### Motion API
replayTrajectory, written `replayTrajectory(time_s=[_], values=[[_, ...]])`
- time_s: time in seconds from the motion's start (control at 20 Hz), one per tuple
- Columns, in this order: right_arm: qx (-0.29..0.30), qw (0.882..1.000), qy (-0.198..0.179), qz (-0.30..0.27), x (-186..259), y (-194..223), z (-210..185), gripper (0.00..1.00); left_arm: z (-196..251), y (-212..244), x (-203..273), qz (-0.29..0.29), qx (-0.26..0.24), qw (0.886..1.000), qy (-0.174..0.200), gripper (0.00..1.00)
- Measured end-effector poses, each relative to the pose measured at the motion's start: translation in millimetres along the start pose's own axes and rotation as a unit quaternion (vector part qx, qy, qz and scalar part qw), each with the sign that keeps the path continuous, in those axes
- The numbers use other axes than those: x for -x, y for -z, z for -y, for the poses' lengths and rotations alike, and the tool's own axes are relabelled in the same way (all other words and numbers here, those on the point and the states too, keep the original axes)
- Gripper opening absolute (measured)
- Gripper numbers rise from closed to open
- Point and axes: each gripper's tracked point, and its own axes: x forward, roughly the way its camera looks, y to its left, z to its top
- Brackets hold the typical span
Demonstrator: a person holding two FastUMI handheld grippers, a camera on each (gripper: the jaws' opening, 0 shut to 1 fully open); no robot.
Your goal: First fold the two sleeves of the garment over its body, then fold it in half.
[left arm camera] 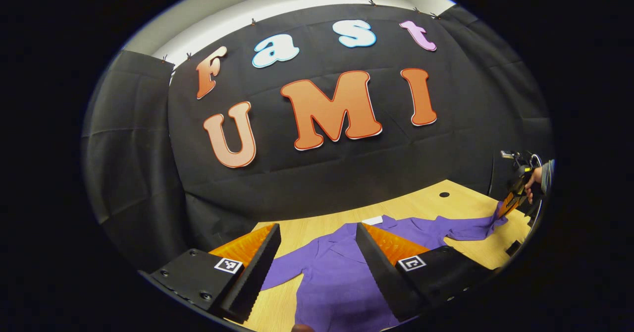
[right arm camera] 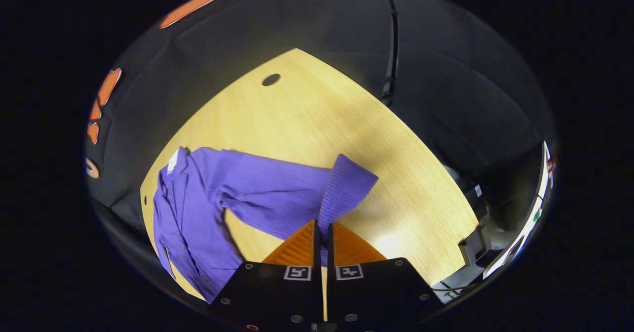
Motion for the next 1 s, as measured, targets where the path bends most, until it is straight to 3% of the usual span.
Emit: replayTrajectory(time_s=[0.45, 0.65, 1.0], values=[[0.065, 0.992, -0.080, 0.068, 82.8, -10.4, -167.9, 0.03, -98.7, 24.8, -24.5, -0.004, 0.025, 1.000, -0.018, 0.98], [0.096, 0.987, -0.115, 0.065, 99.6, 12.1, -244.9, 0.03, -146.8, 43.5, -28.3, -0.013, 0.028, 0.999, -0.041, 0.98], [0.145, 0.975, -0.166, 0.038, 102.1, 51.2, -346.8, 0.03, -224.2, 82.8, -26.5, -0.038, 0.043, 0.994, -0.096, 0.98]])
